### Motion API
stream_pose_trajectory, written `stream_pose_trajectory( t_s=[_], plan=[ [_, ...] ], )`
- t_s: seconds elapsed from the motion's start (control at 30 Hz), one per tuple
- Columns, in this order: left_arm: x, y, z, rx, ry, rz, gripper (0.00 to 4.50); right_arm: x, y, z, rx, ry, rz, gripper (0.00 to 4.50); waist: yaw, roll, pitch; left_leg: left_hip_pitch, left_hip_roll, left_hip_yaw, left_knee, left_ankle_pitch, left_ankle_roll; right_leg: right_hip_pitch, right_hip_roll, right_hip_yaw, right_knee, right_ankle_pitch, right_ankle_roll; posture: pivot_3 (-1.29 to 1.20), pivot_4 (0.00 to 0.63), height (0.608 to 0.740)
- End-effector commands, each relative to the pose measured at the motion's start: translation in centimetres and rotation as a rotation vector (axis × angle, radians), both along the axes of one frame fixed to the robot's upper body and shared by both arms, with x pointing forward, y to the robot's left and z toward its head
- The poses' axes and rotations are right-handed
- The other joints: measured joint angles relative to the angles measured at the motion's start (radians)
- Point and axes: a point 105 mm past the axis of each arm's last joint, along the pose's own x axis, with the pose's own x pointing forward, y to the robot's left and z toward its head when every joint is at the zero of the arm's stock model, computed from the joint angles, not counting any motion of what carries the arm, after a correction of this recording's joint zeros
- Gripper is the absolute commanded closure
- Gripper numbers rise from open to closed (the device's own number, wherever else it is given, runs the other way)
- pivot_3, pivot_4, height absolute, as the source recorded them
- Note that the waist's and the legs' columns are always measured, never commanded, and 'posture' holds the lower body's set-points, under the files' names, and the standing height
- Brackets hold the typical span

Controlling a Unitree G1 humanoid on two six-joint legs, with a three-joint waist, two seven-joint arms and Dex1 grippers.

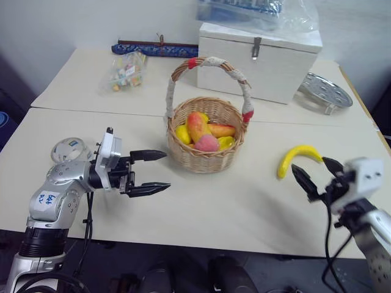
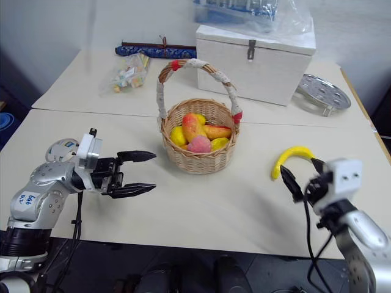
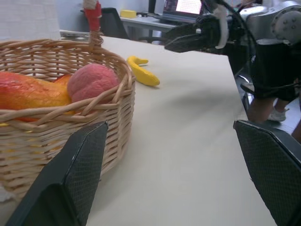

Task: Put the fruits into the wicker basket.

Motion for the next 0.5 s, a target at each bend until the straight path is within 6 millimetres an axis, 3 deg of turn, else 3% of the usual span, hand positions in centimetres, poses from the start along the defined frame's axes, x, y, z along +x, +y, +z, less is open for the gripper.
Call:
stream_pose_trajectory(
  t_s=[0.03, 0.2, 0.43, 0.5],
  plan=[
    [-0.6, -0.6, 1.3, -0.008, -0.061, -0.010, 0.00, 1.7, -0.6, -0.4, -0.009, 0.094, -0.080, 0.05, -0.002, 0.000, 0.000, -0.001, 0.000, 0.000, 0.000, 0.000, 0.000, -0.001, 0.000, 0.000, -0.001, 0.000, 0.000, 0.00, 0.150, 0.740],
    [-1.0, -1.1, 1.3, -0.012, -0.063, 0.007, 0.00, 3.5, -1.3, -1.0, -0.038, 0.151, -0.169, 0.05, -0.005, 0.000, 0.000, -0.002, 0.000, 0.001, 0.000, -0.001, 0.001, -0.001, 0.000, 0.001, -0.003, 0.000, 0.000, 0.00, 0.150, 0.740],
    [-0.7, -1.1, 1.7, -0.087, -0.055, 0.079, 0.00, 4.7, 1.8, -3.8, 0.121, 0.280, -0.100, 0.05, -0.012, 0.000, 0.000, -0.002, 0.001, 0.001, 0.000, 0.000, 0.000, -0.001, 0.001, 0.001, -0.001, 0.000, 0.000, 0.00, 0.150, 0.740],
    [-1.1, -1.3, 1.6, -0.079, -0.050, 0.072, 0.00, 4.9, 1.6, -4.5, 0.166, 0.300, -0.132, 0.44, -0.012, 0.000, 0.000, -0.001, 0.001, 0.001, 0.000, 0.000, 0.000, -0.001, 0.001, 0.001, 0.000, 0.000, 0.000, 0.00, 0.150, 0.740]
  ],
)
